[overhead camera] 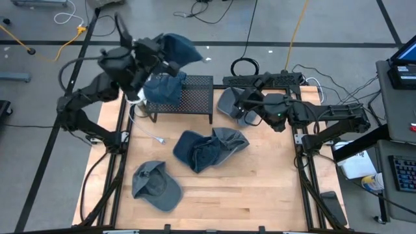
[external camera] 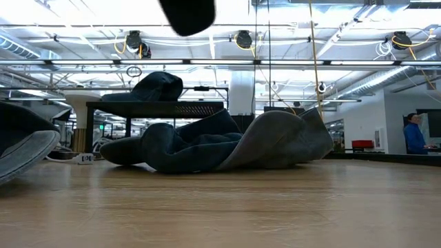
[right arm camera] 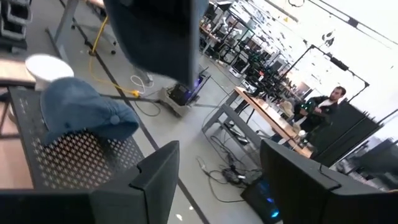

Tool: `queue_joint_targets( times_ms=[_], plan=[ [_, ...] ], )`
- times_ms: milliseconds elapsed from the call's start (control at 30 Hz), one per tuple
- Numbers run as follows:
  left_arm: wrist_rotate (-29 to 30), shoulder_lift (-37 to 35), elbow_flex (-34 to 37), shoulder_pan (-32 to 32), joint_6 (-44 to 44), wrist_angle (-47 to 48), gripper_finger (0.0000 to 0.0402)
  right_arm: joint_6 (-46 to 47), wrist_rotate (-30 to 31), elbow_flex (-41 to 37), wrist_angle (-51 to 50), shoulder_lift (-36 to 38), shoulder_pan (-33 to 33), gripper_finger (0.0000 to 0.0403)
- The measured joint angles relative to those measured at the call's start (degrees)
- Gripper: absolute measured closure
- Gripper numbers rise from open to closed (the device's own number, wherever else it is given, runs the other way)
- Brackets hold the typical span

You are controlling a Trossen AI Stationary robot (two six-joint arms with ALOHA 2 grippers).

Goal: Pick & Place hat
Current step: Stack the right blue cap on the other blue cap on the shelf

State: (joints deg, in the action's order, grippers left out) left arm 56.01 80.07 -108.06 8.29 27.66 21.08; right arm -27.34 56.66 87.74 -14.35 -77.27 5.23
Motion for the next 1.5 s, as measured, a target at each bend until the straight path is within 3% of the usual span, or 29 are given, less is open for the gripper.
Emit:
queue_joint_targets(
  times_ms=[67,167,333,500,733,867,1267,1500],
  plan=[
    [-3.9,1.0,-4.0,2.3,-4.5,7.6,0.0375,-1.3,-0.5,0.0,-1.1,0.0,0.0,0.0187],
    [-4.9,3.9,-10.7,5.8,-10.4,19.4,0.0375,-2.1,-2.0,0.0,-2.2,0.0,0.0,0.0186],
    [-4.3,8.9,-20.5,9.3,-16.3,28.9,0.0375,-0.4,-6.0,0.0,-3.5,0.0,0.1,0.0183],
    [-3.8,13.2,-27.0,13.1,-20.1,37.9,0.0375,-0.6,-5.9,0.0,-4.8,0.0,0.1,0.0183],
    [-14.4,14.6,-26.5,20.3,-30.6,53.5,0.0375,-4.5,-7.4,0.0,-8.5,0.0,0.1,0.0183],
    [-15.9,15.0,-26.4,22.9,-38.2,61.4,0.0375,-3.6,-8.9,0.0,-10.6,0.0,0.1,0.0186],
    [-18.1,14.3,-26.4,26.5,-61.1,68.9,0.0375,-2.0,-9.0,0.0,-14.3,0.0,0.1,0.0187],
    [-20.1,14.3,-26.4,28.7,-70.2,68.9,0.0375,0.9,-15.2,0.0,-21.3,0.0,0.1,0.0186]
  ],
)
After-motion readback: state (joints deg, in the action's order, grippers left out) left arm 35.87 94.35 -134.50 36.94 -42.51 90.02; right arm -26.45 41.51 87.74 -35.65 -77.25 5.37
